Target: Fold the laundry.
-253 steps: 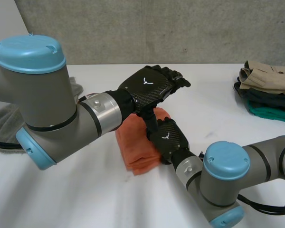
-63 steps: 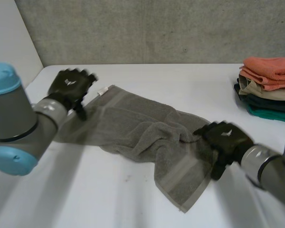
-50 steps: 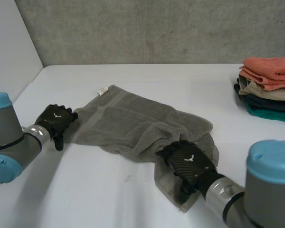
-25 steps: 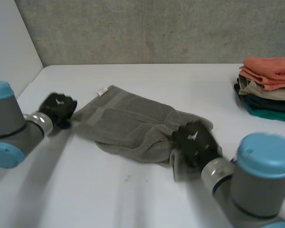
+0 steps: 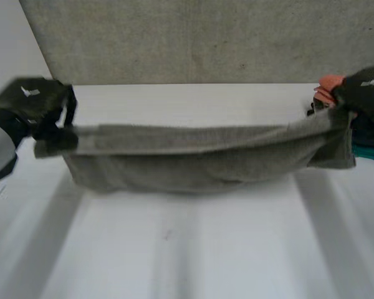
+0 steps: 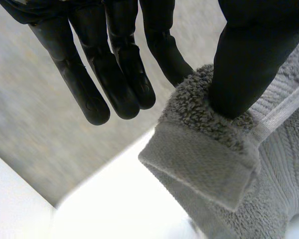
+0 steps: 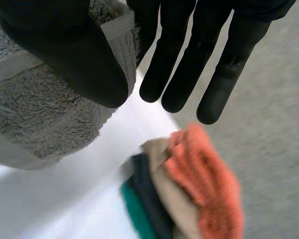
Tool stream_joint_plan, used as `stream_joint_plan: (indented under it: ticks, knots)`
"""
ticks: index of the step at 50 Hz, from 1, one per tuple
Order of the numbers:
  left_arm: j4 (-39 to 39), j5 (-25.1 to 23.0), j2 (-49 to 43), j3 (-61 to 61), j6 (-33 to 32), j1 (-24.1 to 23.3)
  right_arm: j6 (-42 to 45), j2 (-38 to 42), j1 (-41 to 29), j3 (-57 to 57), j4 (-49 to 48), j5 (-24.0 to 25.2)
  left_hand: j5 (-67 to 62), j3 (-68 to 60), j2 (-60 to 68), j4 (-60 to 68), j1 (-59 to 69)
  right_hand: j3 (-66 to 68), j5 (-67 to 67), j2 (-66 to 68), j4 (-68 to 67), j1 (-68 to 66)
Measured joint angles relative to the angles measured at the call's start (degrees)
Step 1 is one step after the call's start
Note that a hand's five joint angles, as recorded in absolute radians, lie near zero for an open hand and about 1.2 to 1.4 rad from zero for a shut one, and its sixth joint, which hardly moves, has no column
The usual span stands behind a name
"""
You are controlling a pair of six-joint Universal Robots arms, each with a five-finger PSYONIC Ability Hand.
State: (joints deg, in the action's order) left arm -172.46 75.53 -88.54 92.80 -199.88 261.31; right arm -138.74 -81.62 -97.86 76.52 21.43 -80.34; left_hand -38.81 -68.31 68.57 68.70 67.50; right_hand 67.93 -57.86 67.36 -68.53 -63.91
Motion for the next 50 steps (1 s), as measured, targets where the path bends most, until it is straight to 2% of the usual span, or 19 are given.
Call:
stream_joint_plan:
  ticks: [3, 6, 9, 13, 17, 20, 22, 24, 25, 32, 33, 35, 36, 37, 39, 44, 50]
  knots:
    - [0.16, 1.95, -8.15, -3.49, -0.05, -2.02, 1.17, 5.97, -0.06, -1.11, -0.43, 0.25, 0.00, -0.02, 0.01, 0.06, 0.00, 0.00, 0.00, 0.00, 0.00, 0.00]
    - [-1.17, 6.11, -17.00, -10.70, -0.14, -3.84, 1.65, 11.39, -0.97, -3.90, -3.30, -1.40, 0.00, -0.04, 0.03, 0.07, 0.00, 0.00, 0.00, 0.00, 0.00, -0.01]
    - [-3.19, 10.35, -24.22, -20.29, -0.12, -5.47, 1.95, 15.75, -2.08, -8.06, -9.21, -4.48, 0.00, -0.05, 0.05, 0.08, 0.00, 0.01, -0.01, 0.00, 0.00, -1.28]
    - [-8.47, 13.94, -31.21, -34.60, 0.30, -7.49, 2.07, 19.86, -3.25, -14.10, -23.99, -8.38, 0.00, -0.06, 0.07, 0.08, 0.00, 0.09, -0.23, 0.00, -0.01, -1.93]
    - [-18.91, 14.74, -33.08, -42.75, 1.59, -8.77, 1.63, 21.00, -3.72, -16.66, -44.33, -8.85, 0.00, -0.06, 0.06, 0.08, 0.00, 0.18, -0.26, 0.00, -0.05, -2.18]
    - [-27.80, 15.01, -31.95, -44.19, 2.66, -9.31, 1.11, 20.77, -3.87, -16.41, -57.72, -6.64, 0.00, -0.06, 0.06, 0.08, 0.00, 0.20, -0.32, 0.00, -0.05, -2.18]
    - [-32.55, 15.47, -30.37, -43.32, 3.22, -9.48, 0.67, 20.57, -3.90, -15.81, -64.16, -4.18, 0.00, -0.06, 0.06, 0.08, 0.00, 0.21, -0.40, 0.00, -0.05, -2.18]
    - [-33.86, 15.70, -29.64, -42.61, 3.38, -9.50, 0.52, 20.55, -3.88, -15.61, -65.55, -3.27, 0.00, -0.06, 0.06, 0.08, 0.00, 0.21, -0.45, 0.00, -0.05, -2.18]
    - [-35.42, 16.13, -28.43, -41.02, 3.58, -9.53, 0.13, 20.61, -3.85, -15.10, -67.84, -1.18, 0.00, -0.06, 0.06, 0.08, 0.00, 0.21, -0.51, 0.00, -0.06, -2.18]
    - [-32.73, 16.62, -25.83, -28.24, 3.82, -9.66, -1.06, 21.35, -3.55, -9.65, -64.06, 3.87, 0.00, 0.05, -0.09, -0.04, -0.01, 0.23, -0.53, 0.00, -0.06, -2.18]
    - [-31.89, 16.21, -25.82, -25.78, 3.84, -9.80, -1.13, 21.28, -3.61, -7.86, -62.81, 4.36, 1.14, 4.96, -4.99, -4.07, -4.70, 0.25, -0.54, 0.00, -0.06, -2.18]
    - [-30.86, 15.26, -25.90, -22.13, 3.87, -10.18, -1.22, 20.85, -3.76, -5.14, -61.36, 5.15, 11.56, 24.15, -24.56, -24.71, -28.01, 0.27, -0.54, 0.00, -0.07, -2.18]
    - [-30.56, 14.83, -25.97, -20.92, 3.87, -10.37, -1.26, 20.57, -3.86, -4.27, -60.98, 5.45, 11.56, 24.15, -24.56, -24.71, -28.01, 0.28, -0.53, 0.00, -0.08, -2.18]
    - [-30.21, 14.04, -26.14, -19.10, 3.88, -10.72, -1.43, 19.66, -4.12, -2.38, -60.32, 6.15, 23.65, 40.10, -40.59, -40.98, -44.06, 0.28, -0.54, 0.00, -0.08, -2.18]
    - [-29.92, 12.71, -26.75, -17.15, 3.90, -11.31, -2.00, 17.54, -4.69, -0.06, -59.78, 7.42, 31.58, 49.62, -50.58, -50.75, -51.14, 0.30, -0.54, 0.07, -0.18, -2.18]
    - [-29.84, 9.74, -29.67, -16.14, 3.97, -12.83, -5.14, 10.18, -6.46, 4.66, -59.09, 10.86, 35.90, 54.92, -55.84, -56.13, -54.15, 0.31, -0.54, 0.53, -0.25, -2.18]
    - [-29.44, 8.25, -34.84, -20.65, 4.01, -14.67, -12.59, -4.24, -9.42, 9.75, -57.24, 15.79, 35.90, 54.92, -56.24, -56.30, -54.15, 0.31, -0.54, 0.53, -0.26, -2.18]
